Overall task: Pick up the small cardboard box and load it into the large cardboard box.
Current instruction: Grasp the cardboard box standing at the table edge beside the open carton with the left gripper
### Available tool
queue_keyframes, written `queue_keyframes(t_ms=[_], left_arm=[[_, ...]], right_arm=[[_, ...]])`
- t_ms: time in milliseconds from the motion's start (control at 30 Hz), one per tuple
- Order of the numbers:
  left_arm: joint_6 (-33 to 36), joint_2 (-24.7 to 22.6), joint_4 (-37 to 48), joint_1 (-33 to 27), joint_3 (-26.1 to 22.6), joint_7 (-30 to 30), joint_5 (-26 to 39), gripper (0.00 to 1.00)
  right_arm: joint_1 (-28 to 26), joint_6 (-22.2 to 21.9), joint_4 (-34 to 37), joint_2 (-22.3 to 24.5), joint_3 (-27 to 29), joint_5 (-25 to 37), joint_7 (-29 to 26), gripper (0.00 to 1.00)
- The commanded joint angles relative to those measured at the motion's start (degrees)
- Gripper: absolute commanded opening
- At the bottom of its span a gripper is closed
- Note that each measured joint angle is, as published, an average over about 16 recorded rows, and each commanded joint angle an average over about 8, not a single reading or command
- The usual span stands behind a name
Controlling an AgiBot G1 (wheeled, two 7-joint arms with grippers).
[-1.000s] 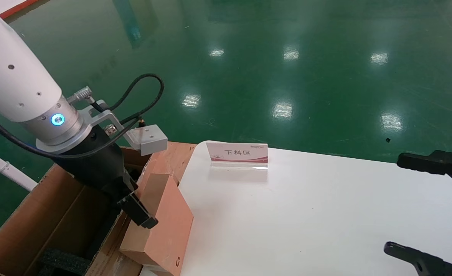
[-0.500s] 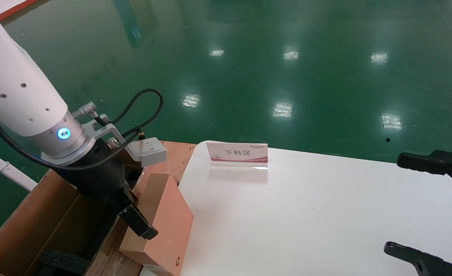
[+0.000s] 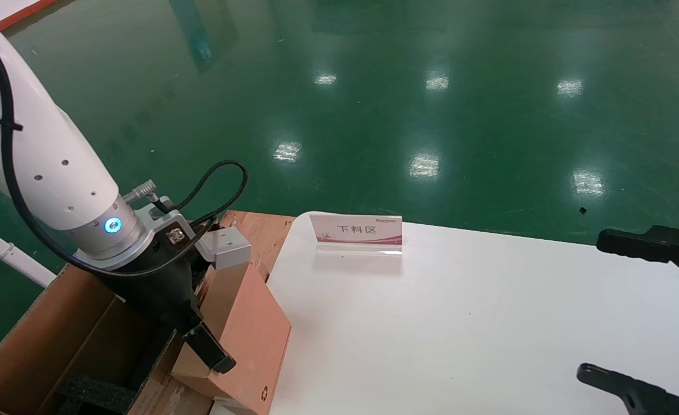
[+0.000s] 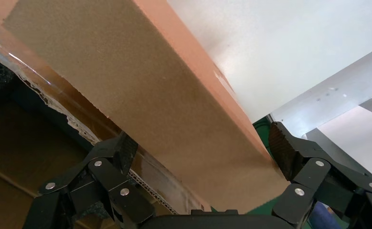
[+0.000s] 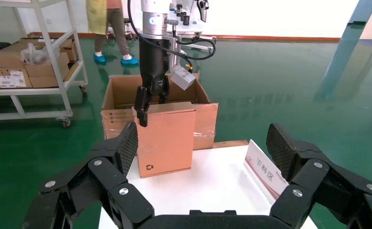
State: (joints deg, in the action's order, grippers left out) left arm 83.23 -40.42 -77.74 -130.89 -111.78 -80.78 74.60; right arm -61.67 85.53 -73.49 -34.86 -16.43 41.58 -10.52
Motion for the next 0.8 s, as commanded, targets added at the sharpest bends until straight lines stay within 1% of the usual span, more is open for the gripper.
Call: queue_keyframes(t_ms=[33,400,433,467,667,700,733,800], left_arm=[[-0.25,-0.04,0.01,0.31,-0.27,-0.16,0.46,1.0],[-0.6,-0.16,0.01,0.56,-0.62,-0.34,1.02,1.0],[-0.6,-0.16,0.01,0.55,-0.6,-0.33,1.01,0.87],[-0.59,-0.16,0.01,0.54,-0.59,-0.32,1.0,0.75],[-0.53,-0.15,0.03,0.5,-0.51,-0.29,0.94,0.0],[-0.52,-0.15,0.03,0.5,-0.5,-0.29,0.93,0.0],[-0.51,-0.15,0.03,0.5,-0.49,-0.28,0.92,0.0],[-0.48,-0.14,0.03,0.49,-0.48,-0.27,0.91,0.0]], right_arm=[[0.0,0.0,0.0,0.0,-0.01,0.0,0.0,1.0],[0.01,-0.02,0.01,0.01,-0.01,-0.03,0.02,1.0],[0.01,-0.02,0.01,0.01,-0.01,-0.03,0.02,1.0],[0.01,-0.02,0.01,0.01,-0.01,-0.03,0.01,0.93],[0.01,-0.02,0.01,0.01,-0.01,-0.03,0.01,0.18],[0.01,-0.02,0.01,0.01,-0.01,-0.03,0.01,0.06],[0.01,-0.02,0.01,0.01,-0.01,-0.03,0.01,0.0],[0.01,-0.02,0.01,0.01,-0.01,-0.03,0.01,0.0]])
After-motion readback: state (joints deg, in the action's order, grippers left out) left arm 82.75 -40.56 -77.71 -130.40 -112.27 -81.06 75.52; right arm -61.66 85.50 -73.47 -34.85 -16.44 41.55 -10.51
